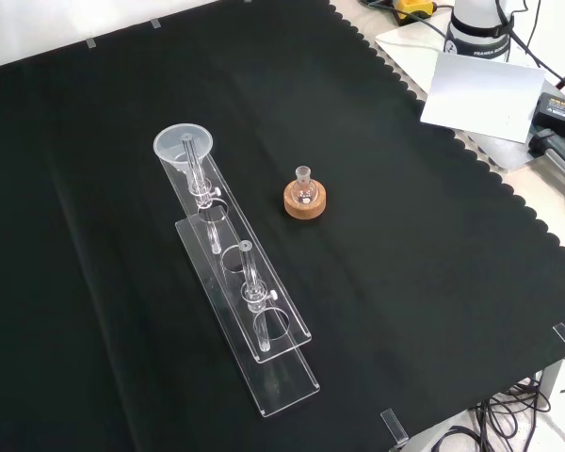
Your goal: Pick up the funnel from the transparent funnel stand.
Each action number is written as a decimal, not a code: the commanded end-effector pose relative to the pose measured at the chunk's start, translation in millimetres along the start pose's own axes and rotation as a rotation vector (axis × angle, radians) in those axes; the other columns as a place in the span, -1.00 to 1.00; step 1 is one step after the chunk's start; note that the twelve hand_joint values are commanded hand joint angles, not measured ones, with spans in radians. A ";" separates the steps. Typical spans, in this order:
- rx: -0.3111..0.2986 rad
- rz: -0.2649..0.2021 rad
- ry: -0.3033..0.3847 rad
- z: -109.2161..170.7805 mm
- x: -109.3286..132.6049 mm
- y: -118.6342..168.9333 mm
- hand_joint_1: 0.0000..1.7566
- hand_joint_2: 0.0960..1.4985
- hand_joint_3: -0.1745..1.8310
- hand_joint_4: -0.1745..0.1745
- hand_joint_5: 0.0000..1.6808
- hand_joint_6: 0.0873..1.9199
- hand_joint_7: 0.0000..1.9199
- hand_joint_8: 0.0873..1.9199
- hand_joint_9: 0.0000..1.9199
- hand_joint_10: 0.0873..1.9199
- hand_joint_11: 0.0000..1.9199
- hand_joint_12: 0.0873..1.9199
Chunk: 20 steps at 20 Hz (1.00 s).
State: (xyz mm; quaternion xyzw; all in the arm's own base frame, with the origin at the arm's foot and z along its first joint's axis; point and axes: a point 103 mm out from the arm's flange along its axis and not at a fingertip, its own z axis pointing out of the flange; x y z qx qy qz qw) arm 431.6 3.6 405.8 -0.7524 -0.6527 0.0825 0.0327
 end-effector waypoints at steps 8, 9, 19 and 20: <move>0.087 -0.119 -0.088 50.8 52.7 67.2 -0.68 0.36 -0.55 0.04 -0.79 -1.00 -0.95 -0.52 -0.78 -0.35 -0.95 0.43; 0.086 -0.126 -0.095 53.5 56.1 66.0 -0.68 0.36 -0.55 0.03 -0.80 -1.00 -0.95 -0.52 -0.78 -0.35 -0.95 0.43; 0.154 -0.150 -0.105 64.1 76.5 79.5 -0.58 0.23 -0.58 0.03 -0.83 -1.00 -0.99 -0.51 -0.79 -0.34 -0.94 0.44; 0.163 -0.152 -0.108 65.1 79.3 82.2 -0.55 0.21 -0.59 0.03 -0.83 -1.00 -1.00 -0.51 -0.79 -0.34 -0.93 0.45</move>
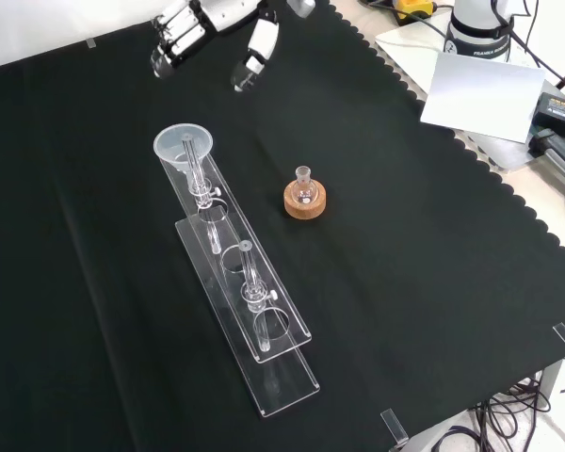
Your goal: Pick up the funnel from the transparent funnel stand.
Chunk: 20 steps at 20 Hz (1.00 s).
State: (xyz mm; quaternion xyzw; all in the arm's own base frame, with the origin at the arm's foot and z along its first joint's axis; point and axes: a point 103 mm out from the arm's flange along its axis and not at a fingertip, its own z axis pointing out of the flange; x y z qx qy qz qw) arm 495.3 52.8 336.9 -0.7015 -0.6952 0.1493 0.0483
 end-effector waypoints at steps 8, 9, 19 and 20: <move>0.142 -0.044 0.002 13.8 23.6 43.1 -0.38 0.07 -0.61 0.06 -0.83 -1.00 -1.00 -0.54 -0.77 -0.30 -0.80 0.45; 0.156 -0.046 0.002 14.7 24.8 45.7 -0.37 0.05 -0.62 0.06 -0.83 -1.00 -1.00 -0.54 -0.77 -0.30 -0.79 0.46; 0.184 -0.066 0.005 24.5 28.5 62.0 -0.28 -0.06 -0.62 0.12 -0.84 -1.00 -1.00 -0.61 -0.78 -0.26 -0.67 0.49; 0.189 -0.067 0.007 25.7 28.7 63.5 -0.28 -0.06 -0.62 0.13 -0.84 -1.00 -1.00 -0.61 -0.78 -0.26 -0.66 0.49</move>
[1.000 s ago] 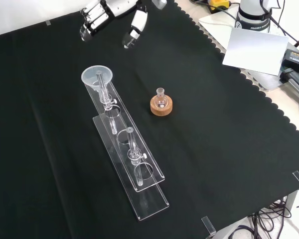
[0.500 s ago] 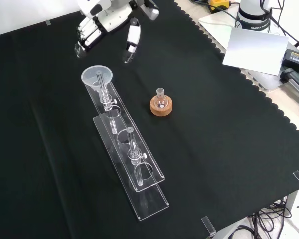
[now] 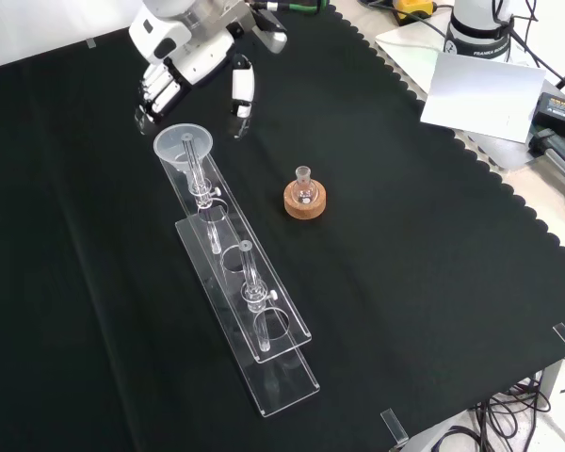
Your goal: Pick up the funnel from the transparent funnel stand.
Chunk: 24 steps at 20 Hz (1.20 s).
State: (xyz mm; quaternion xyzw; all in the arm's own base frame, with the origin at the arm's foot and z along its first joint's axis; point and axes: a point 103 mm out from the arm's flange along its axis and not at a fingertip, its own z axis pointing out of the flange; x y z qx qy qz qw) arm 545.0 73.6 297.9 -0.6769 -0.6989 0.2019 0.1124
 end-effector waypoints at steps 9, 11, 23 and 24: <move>0.023 -0.045 0.003 6.8 9.1 18.3 -0.25 -0.11 -0.60 0.16 -0.85 -1.00 -1.00 -0.61 -0.81 -0.20 -0.61 0.48; 0.031 -0.048 0.000 7.6 9.9 21.2 -0.24 -0.12 -0.60 0.19 -0.85 -1.00 -1.00 -0.61 -0.81 -0.17 -0.58 0.48; 0.027 -0.064 -0.019 6.5 9.1 29.7 -0.11 -0.18 -0.56 0.40 -0.76 -1.00 -1.00 -0.66 -0.85 -0.08 -0.51 0.47; 0.028 -0.062 -0.022 6.9 9.5 30.1 -0.11 -0.18 -0.55 0.41 -0.75 -1.00 -1.00 -0.66 -0.85 -0.08 -0.51 0.47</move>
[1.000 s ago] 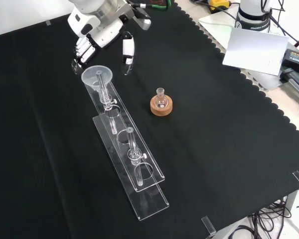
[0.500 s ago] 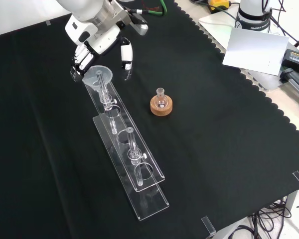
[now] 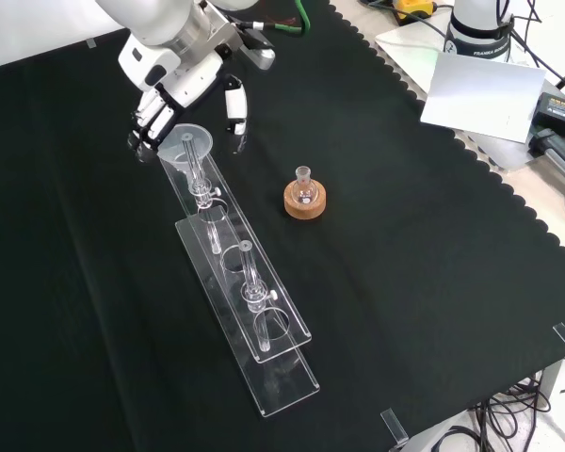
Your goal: Pick up the funnel from the transparent funnel stand.
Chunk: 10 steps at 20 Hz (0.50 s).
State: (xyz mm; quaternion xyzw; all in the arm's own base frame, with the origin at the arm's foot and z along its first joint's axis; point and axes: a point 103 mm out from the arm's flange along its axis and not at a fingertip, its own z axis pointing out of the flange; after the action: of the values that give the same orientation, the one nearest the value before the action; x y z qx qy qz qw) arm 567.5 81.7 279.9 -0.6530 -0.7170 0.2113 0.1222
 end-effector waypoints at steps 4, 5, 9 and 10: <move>0.005 -0.003 -0.006 2.0 -4.0 2.7 -0.09 -0.18 -0.54 0.42 -0.72 -1.00 -1.00 -0.63 -0.84 -0.07 -0.50 0.47; 0.005 -0.004 -0.004 2.2 -5.4 2.6 -0.09 -0.19 -0.53 0.42 -0.70 -1.00 -1.00 -0.62 -0.83 -0.07 -0.50 0.47; 0.008 -0.006 -0.006 3.5 -6.2 4.3 -0.07 -0.22 -0.47 0.41 -0.67 -1.00 -1.00 -0.55 -0.81 -0.09 -0.49 0.46; 0.007 -0.011 -0.004 3.8 -7.1 4.5 -0.07 -0.22 -0.46 0.40 -0.67 -1.00 -1.00 -0.54 -0.80 -0.09 -0.48 0.45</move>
State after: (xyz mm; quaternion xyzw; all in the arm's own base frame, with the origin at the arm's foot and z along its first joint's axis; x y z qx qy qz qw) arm 570.0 76.5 276.5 -0.6506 -0.7177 0.2158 0.1225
